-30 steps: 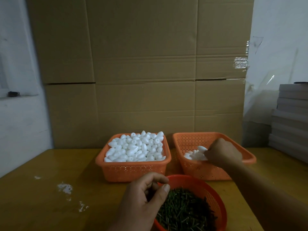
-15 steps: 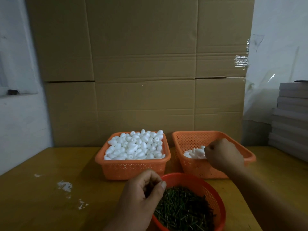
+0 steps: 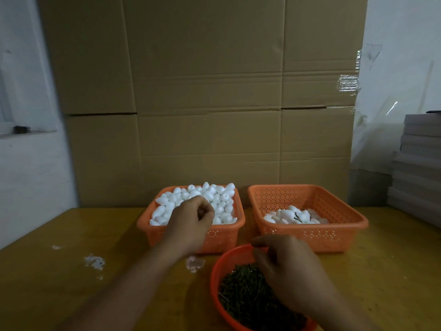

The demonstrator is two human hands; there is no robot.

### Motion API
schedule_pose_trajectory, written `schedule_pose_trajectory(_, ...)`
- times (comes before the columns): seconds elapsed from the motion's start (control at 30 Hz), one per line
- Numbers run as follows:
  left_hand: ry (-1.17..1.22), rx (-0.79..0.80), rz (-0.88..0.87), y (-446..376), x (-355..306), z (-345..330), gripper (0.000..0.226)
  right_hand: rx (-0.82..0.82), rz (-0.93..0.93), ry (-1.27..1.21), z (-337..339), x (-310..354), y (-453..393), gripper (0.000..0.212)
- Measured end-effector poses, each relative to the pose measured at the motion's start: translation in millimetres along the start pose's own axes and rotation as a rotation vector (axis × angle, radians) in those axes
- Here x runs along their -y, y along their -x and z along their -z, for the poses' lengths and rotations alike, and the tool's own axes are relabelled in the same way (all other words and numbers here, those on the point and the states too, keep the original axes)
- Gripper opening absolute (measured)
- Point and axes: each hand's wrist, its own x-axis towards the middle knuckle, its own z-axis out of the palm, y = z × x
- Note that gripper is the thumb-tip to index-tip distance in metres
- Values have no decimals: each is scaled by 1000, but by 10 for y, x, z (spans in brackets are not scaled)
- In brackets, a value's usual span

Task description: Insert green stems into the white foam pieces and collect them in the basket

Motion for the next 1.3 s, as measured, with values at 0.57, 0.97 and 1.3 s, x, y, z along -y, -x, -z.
schedule_pose_trajectory(0.57,-879,447,171,-1082,164,-491,90,-12,-7,10,-51,-10,97,32)
schedule_pose_trajectory(0.97,-793,502,201,-917,84,-348,55,-8,10,48,-61,-30,93,33)
schedule_pose_trajectory(1.3,-161,171,-15,-619,-12,-92,7,16,31,46,-39,-8,91,31)
